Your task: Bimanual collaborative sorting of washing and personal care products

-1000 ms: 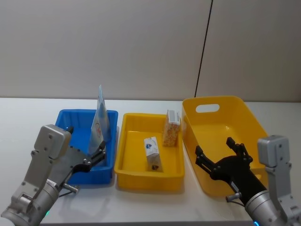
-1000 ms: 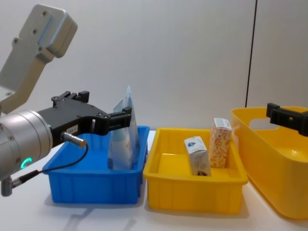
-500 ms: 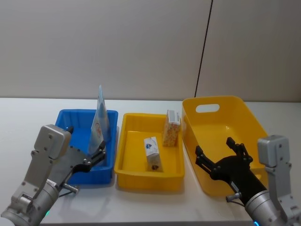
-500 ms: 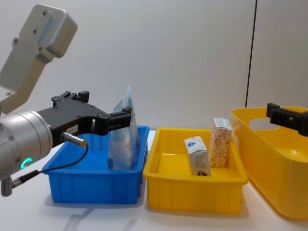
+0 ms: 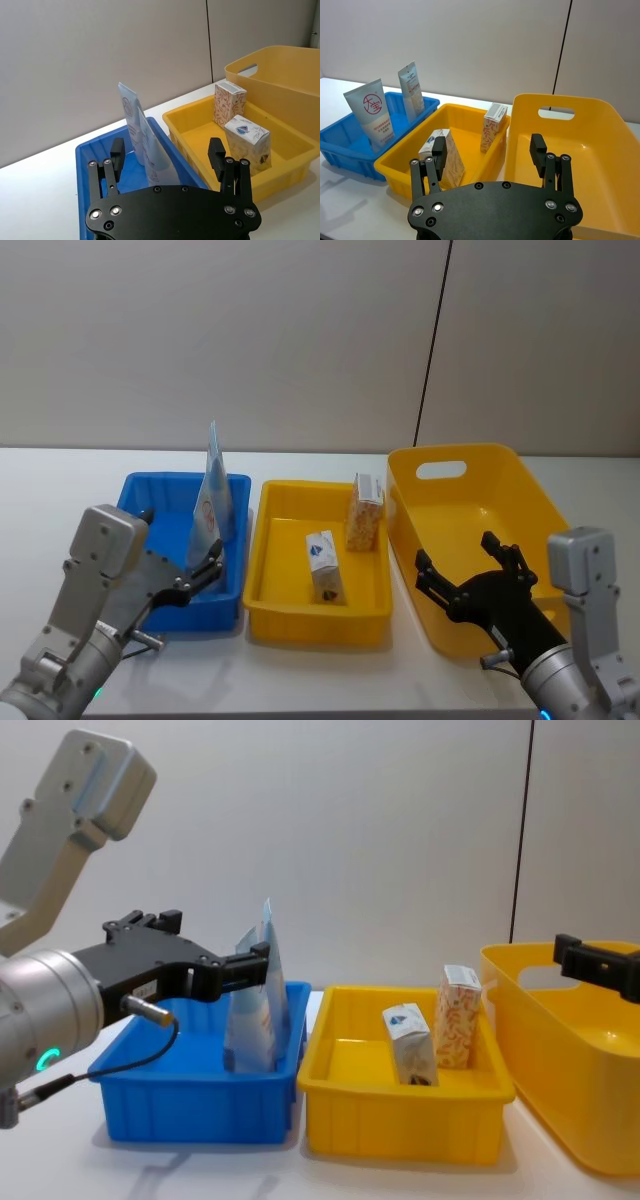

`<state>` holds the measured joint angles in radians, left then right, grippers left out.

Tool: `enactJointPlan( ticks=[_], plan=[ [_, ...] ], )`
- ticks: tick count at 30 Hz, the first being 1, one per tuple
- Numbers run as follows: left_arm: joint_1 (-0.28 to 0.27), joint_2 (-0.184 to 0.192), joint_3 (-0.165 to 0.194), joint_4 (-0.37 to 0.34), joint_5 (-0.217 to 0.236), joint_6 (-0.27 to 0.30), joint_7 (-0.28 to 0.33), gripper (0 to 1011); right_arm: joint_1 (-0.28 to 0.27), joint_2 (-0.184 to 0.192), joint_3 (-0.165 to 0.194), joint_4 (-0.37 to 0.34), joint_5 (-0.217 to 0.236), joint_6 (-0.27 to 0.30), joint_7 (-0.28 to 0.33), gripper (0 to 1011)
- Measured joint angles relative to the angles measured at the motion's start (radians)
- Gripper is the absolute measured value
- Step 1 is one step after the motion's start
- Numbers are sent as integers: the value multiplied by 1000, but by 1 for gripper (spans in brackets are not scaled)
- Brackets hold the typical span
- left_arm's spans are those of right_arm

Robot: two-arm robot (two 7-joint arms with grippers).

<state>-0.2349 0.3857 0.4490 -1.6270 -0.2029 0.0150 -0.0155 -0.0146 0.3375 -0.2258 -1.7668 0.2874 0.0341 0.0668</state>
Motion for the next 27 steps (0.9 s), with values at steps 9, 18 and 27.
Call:
enactJointPlan(
  ticks=[9,18,27],
  plan=[
    [33,24,-37,-28,-38,17,-20,1001,0,0,0,0,0,0,0,1003],
    [54,31,-76,-31,-95,36,-50,1001,0,0,0,0,0,0,0,1003],
    [4,8,-89,47,-146,49,-113,1001,0,0,0,0,0,0,0,1004]
  ],
)
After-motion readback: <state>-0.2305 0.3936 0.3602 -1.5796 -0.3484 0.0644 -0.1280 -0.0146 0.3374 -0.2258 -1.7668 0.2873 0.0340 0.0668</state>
